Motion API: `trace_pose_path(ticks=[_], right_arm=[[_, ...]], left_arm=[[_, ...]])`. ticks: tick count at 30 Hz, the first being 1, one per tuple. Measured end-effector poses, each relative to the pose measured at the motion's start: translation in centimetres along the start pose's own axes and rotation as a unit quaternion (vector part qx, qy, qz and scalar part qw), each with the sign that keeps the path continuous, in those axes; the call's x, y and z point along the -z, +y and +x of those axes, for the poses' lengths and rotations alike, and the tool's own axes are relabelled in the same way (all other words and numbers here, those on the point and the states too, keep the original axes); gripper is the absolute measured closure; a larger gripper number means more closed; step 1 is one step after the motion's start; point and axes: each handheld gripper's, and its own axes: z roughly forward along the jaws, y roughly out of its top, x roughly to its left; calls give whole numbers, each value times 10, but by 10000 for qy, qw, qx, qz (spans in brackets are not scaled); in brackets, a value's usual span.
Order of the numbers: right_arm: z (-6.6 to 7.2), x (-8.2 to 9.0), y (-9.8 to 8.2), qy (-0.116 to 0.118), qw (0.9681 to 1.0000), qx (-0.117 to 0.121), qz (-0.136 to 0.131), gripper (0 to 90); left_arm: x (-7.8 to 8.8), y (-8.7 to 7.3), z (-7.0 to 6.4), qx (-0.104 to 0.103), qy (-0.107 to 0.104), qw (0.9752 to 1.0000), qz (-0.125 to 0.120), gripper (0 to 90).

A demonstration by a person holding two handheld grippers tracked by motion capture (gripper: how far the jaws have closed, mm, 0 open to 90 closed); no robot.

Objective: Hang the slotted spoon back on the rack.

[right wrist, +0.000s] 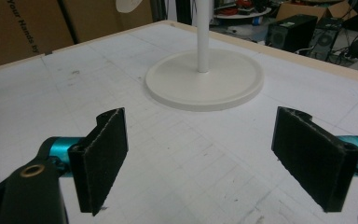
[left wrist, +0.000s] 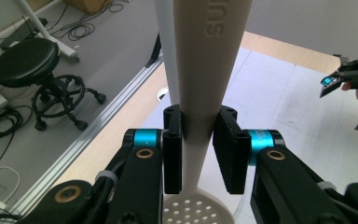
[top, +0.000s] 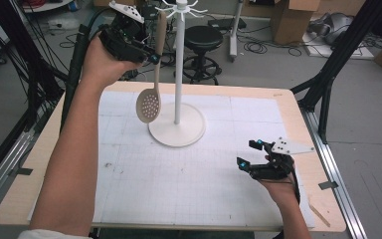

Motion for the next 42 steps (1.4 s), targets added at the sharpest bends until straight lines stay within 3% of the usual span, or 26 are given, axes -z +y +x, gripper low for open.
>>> trace_pose_path(ticks=[19, 22, 24, 26, 30, 32, 36, 40, 42], right_arm=[[0, -1, 0, 4, 10000, 27, -9, 175], [0, -1, 0, 22, 10000, 14, 19, 175], [0, -1, 0, 29, 10000, 36, 13, 175], [1, -1, 0, 23, 10000, 50, 19, 175], [2, -1, 0, 15, 10000, 65, 3, 175], [2, -1, 0, 38, 10000, 57, 14, 175], [2, -1, 0, 31, 10000, 71, 22, 175], [3, -1, 0, 22, 10000, 60, 50, 175], [3, -1, 0, 23, 10000, 65, 35, 175]], left_arm=[[-18, 5, 9, 32, 168, 9997, 182, 730], [-17, -3, 12, 96, 197, 9997, 101, 564], [-15, -10, 14, 165, 85, 9998, 89, 518], [-14, -15, 14, 187, 178, 9996, 121, 459], [-6, -27, 15, 287, 67, 9995, -107, 431], [-4, -31, 14, 236, 20, 9997, -55, 420], [1, -38, 9, 198, -167, 9993, -281, 395], [3, -45, 0, 169, -216, 9991, -318, 315], [4, -49, -5, 123, -339, 9985, -408, 311]])
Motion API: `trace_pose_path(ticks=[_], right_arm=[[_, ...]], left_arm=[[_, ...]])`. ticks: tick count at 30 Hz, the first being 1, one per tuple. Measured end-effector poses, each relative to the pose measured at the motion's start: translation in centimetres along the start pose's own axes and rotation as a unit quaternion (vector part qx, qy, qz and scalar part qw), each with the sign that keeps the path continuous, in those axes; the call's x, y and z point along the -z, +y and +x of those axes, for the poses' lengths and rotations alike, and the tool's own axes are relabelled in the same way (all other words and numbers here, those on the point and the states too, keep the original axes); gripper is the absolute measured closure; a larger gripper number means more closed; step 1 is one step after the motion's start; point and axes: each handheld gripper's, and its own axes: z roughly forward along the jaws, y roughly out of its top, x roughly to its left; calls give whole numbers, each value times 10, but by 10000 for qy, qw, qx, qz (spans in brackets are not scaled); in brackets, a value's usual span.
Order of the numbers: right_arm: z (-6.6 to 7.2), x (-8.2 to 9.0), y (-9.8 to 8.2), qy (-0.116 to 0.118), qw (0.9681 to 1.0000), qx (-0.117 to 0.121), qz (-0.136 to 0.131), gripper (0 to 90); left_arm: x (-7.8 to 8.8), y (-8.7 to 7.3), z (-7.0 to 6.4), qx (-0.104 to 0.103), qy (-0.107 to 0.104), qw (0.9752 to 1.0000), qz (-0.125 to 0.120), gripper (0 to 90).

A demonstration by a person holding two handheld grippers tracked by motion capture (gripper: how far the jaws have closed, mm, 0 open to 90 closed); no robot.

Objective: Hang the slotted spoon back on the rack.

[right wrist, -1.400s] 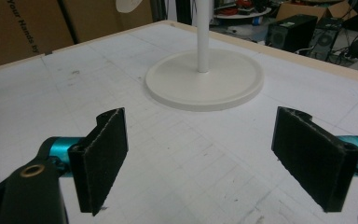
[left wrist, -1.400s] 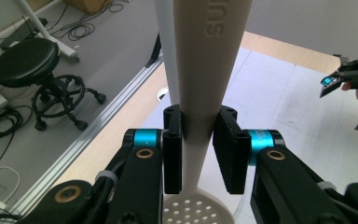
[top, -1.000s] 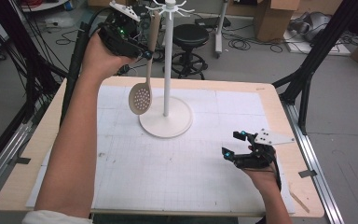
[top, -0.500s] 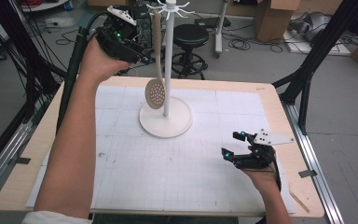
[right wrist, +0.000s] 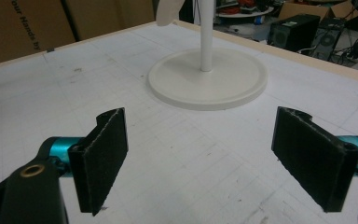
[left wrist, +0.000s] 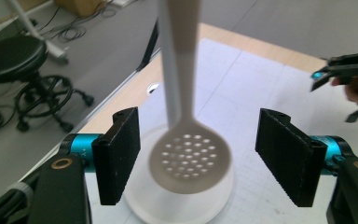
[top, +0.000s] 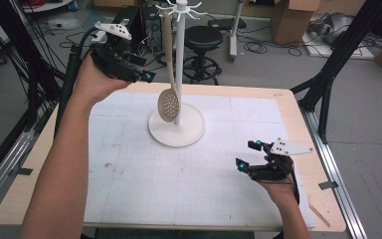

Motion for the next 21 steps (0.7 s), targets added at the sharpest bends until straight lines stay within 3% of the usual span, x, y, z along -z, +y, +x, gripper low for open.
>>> trace_pose_path(ticks=[11, 21], right_arm=[[2, -1, 1, -10, 10000, 34, 13, 175], [2, -1, 1, 1, 10000, 13, 27, 175]], left_arm=[[9, -31, -22, -105, -326, 9986, -415, 218], [12, -54, -37, -248, -577, 9956, -695, 142]])
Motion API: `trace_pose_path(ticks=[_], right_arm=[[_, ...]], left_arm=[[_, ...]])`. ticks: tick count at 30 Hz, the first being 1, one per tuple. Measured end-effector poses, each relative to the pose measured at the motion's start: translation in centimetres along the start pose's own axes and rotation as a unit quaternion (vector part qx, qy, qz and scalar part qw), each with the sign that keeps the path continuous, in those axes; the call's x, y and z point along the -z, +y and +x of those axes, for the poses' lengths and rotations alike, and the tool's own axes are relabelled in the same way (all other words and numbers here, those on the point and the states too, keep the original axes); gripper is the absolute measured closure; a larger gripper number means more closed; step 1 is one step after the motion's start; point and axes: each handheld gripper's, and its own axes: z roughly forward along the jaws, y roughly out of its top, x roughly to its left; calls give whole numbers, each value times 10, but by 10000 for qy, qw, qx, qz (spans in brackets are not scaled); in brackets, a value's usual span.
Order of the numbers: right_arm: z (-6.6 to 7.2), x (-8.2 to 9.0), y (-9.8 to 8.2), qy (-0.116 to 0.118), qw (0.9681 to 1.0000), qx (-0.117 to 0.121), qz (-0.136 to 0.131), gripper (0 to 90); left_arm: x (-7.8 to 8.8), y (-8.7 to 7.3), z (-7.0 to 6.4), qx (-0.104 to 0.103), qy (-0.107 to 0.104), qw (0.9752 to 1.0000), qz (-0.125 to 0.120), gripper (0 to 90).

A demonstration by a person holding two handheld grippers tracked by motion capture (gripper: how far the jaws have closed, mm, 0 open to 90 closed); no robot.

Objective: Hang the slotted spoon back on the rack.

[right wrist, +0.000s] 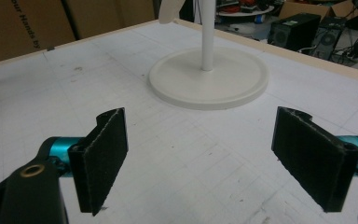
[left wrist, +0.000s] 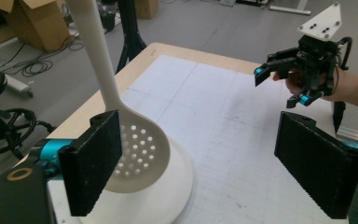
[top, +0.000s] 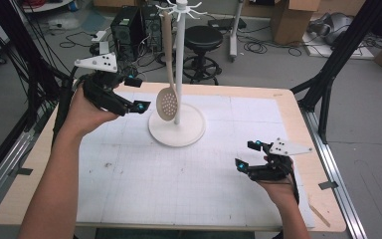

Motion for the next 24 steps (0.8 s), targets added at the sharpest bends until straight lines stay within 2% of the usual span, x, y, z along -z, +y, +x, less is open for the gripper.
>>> trace_pose_path(ticks=[4, 10, 11, 16, 21, 24], right_arm=[[0, 0, 0, -3, 10000, 25, -15, 175], [0, 0, 0, -13, 10000, 34, -2, 175], [0, 0, 0, -7, 10000, 33, 1, 175], [0, -1, 0, -1, 10000, 7, 14, 175], [0, -2, -1, 1, 10000, 30, 12, 175], [0, -1, -1, 2, 10000, 7, 23, 175]], left_arm=[[-4, -10, -9, 43, -220, 9997, -29, 90], [-9, -30, -18, -6, -350, 9994, -63, 70], [-10, -36, -20, 35, -392, 9992, -95, 69], [-14, -59, -24, 79, -383, 9992, -60, 65], [-13, -78, -23, 253, -320, 9991, -135, 65], [-11, -86, -24, 269, -304, 9989, -220, 54]])
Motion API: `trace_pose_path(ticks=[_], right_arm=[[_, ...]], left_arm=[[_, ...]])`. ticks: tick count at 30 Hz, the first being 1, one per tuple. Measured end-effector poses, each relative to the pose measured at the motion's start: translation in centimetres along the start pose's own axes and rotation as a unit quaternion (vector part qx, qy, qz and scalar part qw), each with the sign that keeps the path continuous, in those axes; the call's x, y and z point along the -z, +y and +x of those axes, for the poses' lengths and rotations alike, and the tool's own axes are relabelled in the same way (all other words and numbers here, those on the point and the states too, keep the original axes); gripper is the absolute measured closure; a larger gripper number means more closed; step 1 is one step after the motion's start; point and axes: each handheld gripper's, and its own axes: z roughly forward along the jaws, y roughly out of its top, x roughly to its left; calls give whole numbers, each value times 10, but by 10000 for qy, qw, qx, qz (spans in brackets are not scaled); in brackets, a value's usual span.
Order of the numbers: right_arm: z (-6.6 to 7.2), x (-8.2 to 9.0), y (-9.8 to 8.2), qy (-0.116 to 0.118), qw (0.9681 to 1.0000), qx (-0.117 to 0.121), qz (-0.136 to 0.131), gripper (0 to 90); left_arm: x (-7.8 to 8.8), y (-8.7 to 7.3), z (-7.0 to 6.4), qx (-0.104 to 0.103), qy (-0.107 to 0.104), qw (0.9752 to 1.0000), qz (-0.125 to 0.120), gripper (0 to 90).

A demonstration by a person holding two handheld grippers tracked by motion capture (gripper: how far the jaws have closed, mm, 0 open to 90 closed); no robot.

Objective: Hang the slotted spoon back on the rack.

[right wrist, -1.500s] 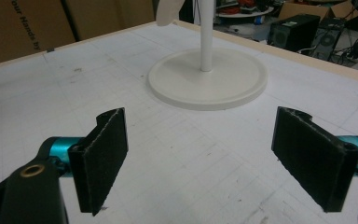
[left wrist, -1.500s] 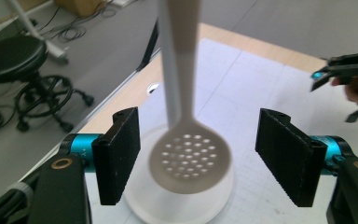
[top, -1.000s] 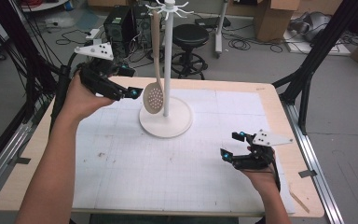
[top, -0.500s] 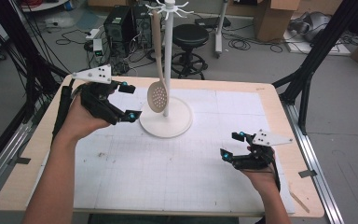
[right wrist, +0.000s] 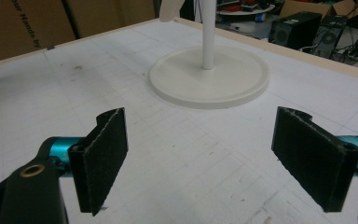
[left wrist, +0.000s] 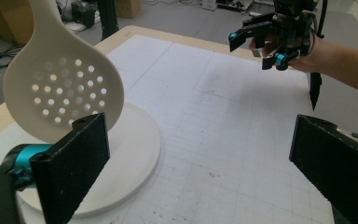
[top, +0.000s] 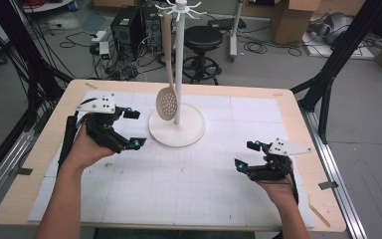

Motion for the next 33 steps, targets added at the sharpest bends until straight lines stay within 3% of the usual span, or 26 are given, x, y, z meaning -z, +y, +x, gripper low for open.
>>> trace_pose_path(ticks=[9, 11, 13, 20, 25, 29, 33], right_arm=[[-2, 1, -1, 19, 10000, -33, -5, 175], [-2, 0, -2, 8, 10000, -13, 8, 175], [-3, 0, -3, -5, 10000, -27, 19, 175], [-2, 2, -5, 7, 10000, -72, 23, 175], [-6, -1, -7, 38, 9999, -121, 58, 175], [-6, 0, -8, 30, 9999, -116, 58, 175], [-6, 1, -7, 12, 9999, -106, 75, 175]], left_arm=[[6, -36, -4, 104, -85, 9996, -242, 52], [6, -42, -2, 226, -136, 9994, -210, 17], [7, -46, -2, 203, -134, 9996, -143, 16], [12, -66, -2, 140, -22, 9995, -278, 16], [8, -70, 2, 198, 93, 9996, -179, 16], [-1, -74, 2, 151, 154, 9997, 96, 16], [-7, -81, 5, 245, 200, 9995, 85, 17]])
